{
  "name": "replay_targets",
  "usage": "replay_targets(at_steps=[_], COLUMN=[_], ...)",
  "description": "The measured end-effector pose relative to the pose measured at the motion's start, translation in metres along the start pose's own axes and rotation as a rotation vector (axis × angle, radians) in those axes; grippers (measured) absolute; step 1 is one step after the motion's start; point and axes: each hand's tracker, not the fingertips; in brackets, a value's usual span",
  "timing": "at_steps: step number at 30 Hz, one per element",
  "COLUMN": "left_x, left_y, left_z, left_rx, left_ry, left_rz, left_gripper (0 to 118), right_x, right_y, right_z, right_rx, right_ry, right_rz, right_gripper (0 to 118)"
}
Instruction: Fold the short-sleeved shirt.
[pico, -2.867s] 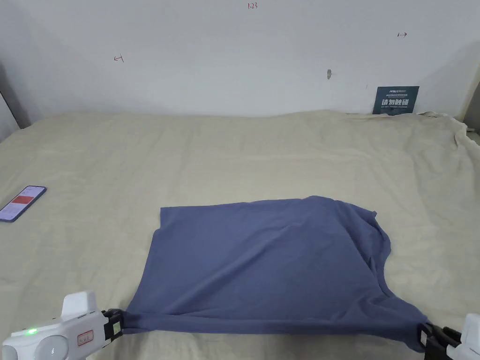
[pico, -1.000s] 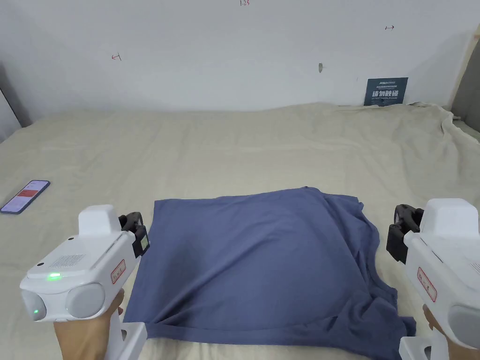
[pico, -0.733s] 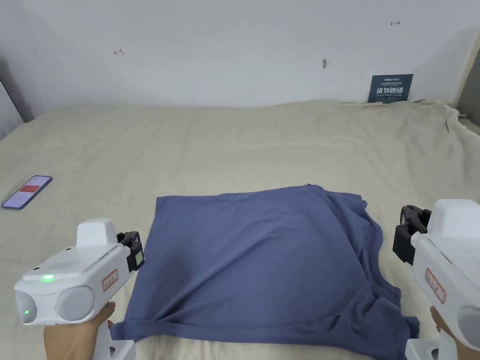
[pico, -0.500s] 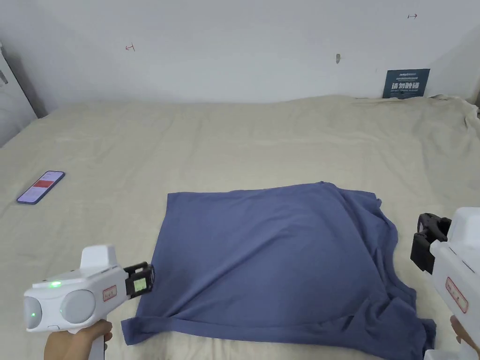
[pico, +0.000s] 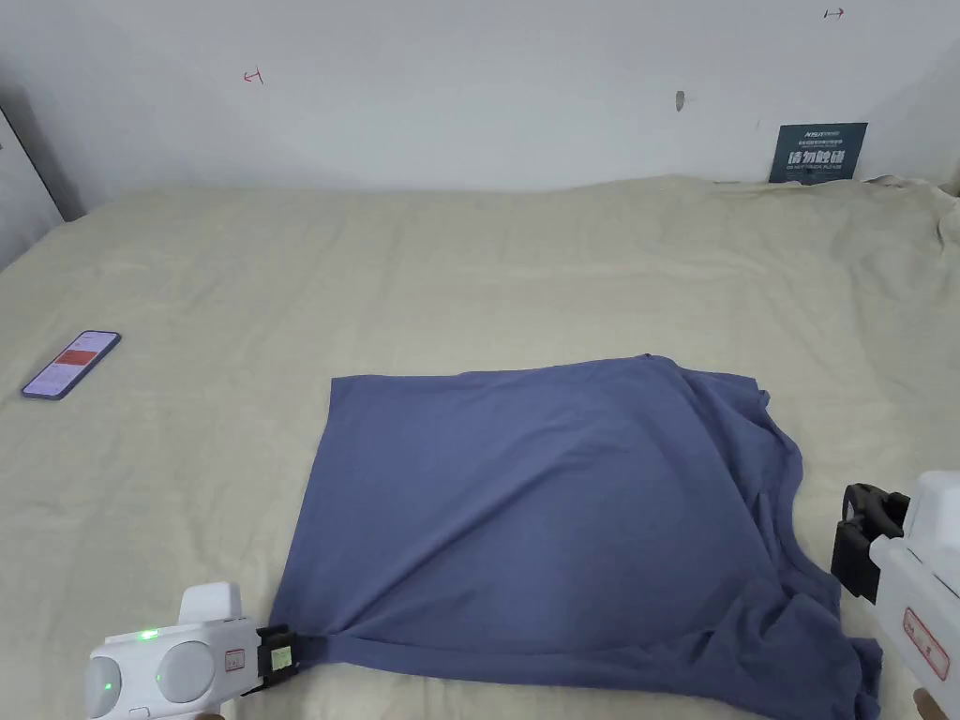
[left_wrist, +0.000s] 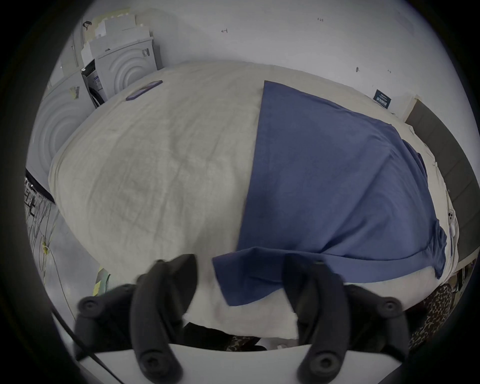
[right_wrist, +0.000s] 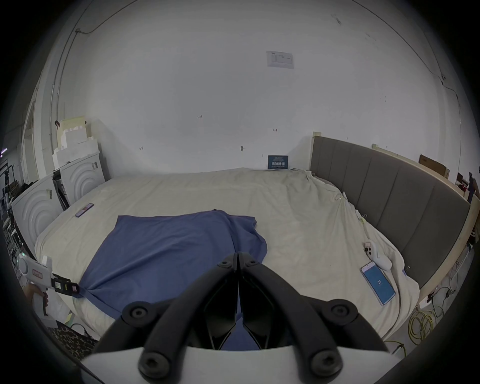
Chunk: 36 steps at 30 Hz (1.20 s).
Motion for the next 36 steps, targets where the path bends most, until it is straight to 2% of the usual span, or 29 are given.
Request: replay_targets(at_steps=[2, 4, 7, 11, 12, 15, 16, 19, 25, 27, 29, 31, 34, 36], left_x=[0.003, 0.007, 0.016, 0.018, 0.017, 0.019, 0.019, 0.021, 0.021, 0.022, 0.021, 0.02, 0.018, 0.017], left_y=[0.001, 0.001, 0.001, 0.004, 0.005, 0.011, 0.012, 0.015, 0.016, 0.015, 0.015, 0.014, 0.014, 0.015], left_z=[-0.005, -0.006, 0.0, 0.019, 0.024, 0.037, 0.039, 0.042, 0.041, 0.04, 0.04, 0.038, 0.038, 0.037], left_rx=[-0.036, -0.028, -0.014, 0.042, 0.056, 0.082, 0.089, 0.104, 0.102, 0.101, 0.099, 0.099, 0.098, 0.099], left_ry=[-0.031, -0.047, -0.033, -0.027, -0.034, -0.052, -0.055, -0.056, -0.054, -0.055, -0.055, -0.053, -0.059, -0.062], left_rz=[0.001, 0.002, -0.053, -0.092, -0.094, -0.1, -0.103, -0.114, -0.112, -0.11, -0.108, -0.103, -0.086, -0.078], left_gripper=[32, 7, 1, 1, 1, 1, 1, 1, 1, 1, 1, 1, 1, 1], right_x=[0.002, 0.005, 0.014, 0.031, 0.036, 0.046, 0.047, 0.048, 0.034, 0.029, 0.027, 0.027, 0.022, 0.024], right_y=[-0.004, -0.007, -0.015, -0.038, -0.046, -0.073, -0.083, -0.113, -0.149, -0.153, -0.156, -0.157, -0.156, -0.151], right_z=[-0.001, 0.0, -0.003, -0.015, -0.019, -0.03, -0.034, -0.044, -0.058, -0.058, -0.06, -0.065, -0.064, -0.061], right_rx=[-0.012, -0.024, -0.051, -0.183, -0.209, -0.331, -0.361, -0.432, -0.534, -0.539, -0.538, -0.547, -0.553, -0.549], right_ry=[-0.004, -0.006, -0.014, -0.023, -0.026, -0.018, -0.027, -0.023, -0.049, -0.042, -0.039, -0.034, -0.018, -0.005], right_rz=[-0.008, -0.015, -0.028, -0.101, -0.13, -0.171, -0.177, -0.191, -0.153, -0.131, -0.118, -0.108, -0.082, -0.086], right_gripper=[0, 0, 0, 3, 12, 85, 100, 103, 100, 93, 64, 20, 8, 6])
